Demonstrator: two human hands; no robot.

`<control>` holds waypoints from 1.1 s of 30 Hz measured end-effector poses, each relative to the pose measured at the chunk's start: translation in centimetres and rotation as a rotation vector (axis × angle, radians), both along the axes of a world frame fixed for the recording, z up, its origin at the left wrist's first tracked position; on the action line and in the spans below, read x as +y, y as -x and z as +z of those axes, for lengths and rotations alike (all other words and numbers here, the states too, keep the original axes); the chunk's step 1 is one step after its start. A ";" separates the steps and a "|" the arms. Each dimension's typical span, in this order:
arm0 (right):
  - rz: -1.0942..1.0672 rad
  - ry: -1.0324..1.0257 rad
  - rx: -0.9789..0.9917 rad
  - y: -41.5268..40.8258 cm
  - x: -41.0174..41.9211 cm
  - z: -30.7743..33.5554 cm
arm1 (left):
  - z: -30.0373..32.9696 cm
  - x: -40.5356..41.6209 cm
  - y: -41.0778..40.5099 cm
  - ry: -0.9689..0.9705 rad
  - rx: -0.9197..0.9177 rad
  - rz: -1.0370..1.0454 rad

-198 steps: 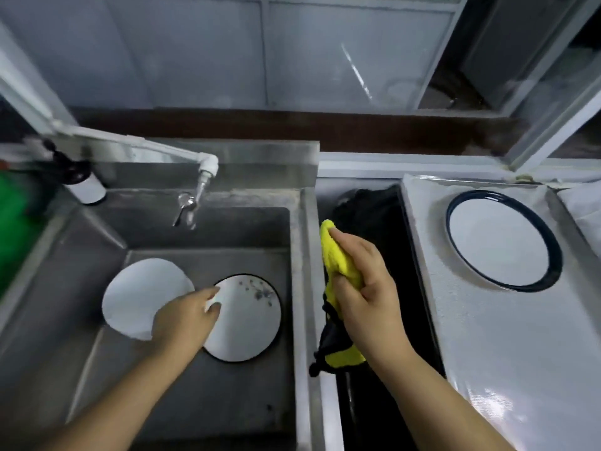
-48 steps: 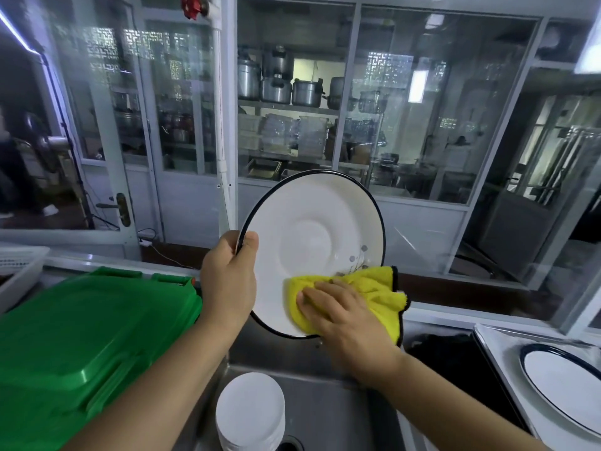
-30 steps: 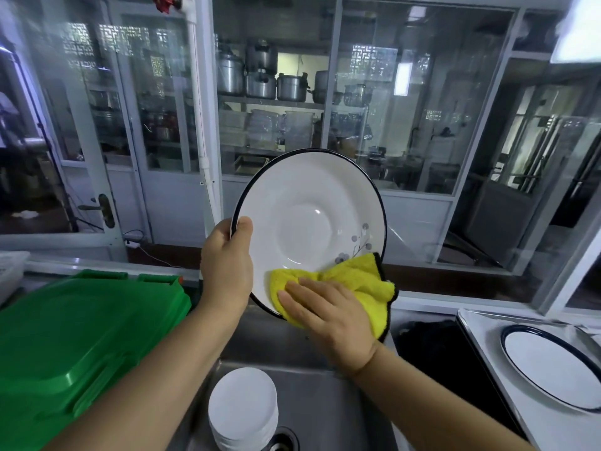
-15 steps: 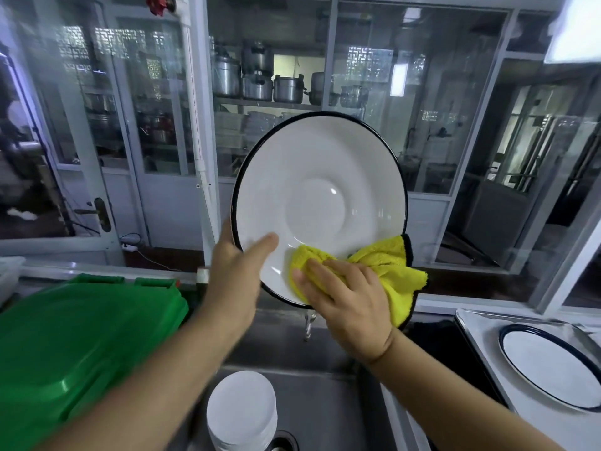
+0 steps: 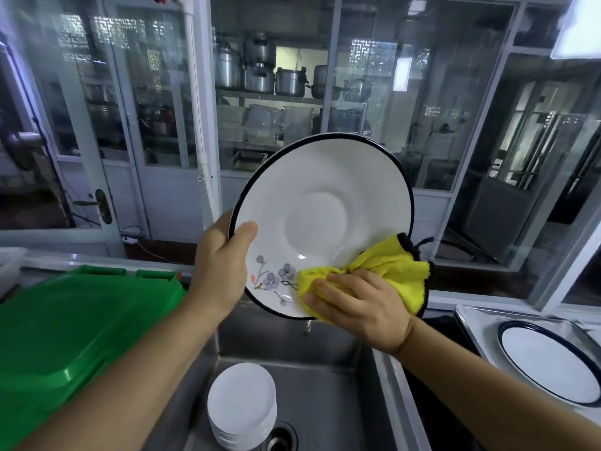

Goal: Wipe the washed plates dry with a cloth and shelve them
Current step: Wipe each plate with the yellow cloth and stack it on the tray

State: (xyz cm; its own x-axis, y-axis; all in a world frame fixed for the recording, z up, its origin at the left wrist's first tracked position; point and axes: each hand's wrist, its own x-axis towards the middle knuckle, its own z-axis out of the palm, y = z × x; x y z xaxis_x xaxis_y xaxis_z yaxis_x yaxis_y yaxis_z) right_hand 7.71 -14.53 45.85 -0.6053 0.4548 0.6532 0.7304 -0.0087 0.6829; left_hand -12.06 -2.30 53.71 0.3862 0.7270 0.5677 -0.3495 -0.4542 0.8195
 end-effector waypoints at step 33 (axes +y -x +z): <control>-0.040 0.058 -0.115 -2.7 -0.5 2.2 | 2.9 4.8 -0.3 0.027 0.355 -0.182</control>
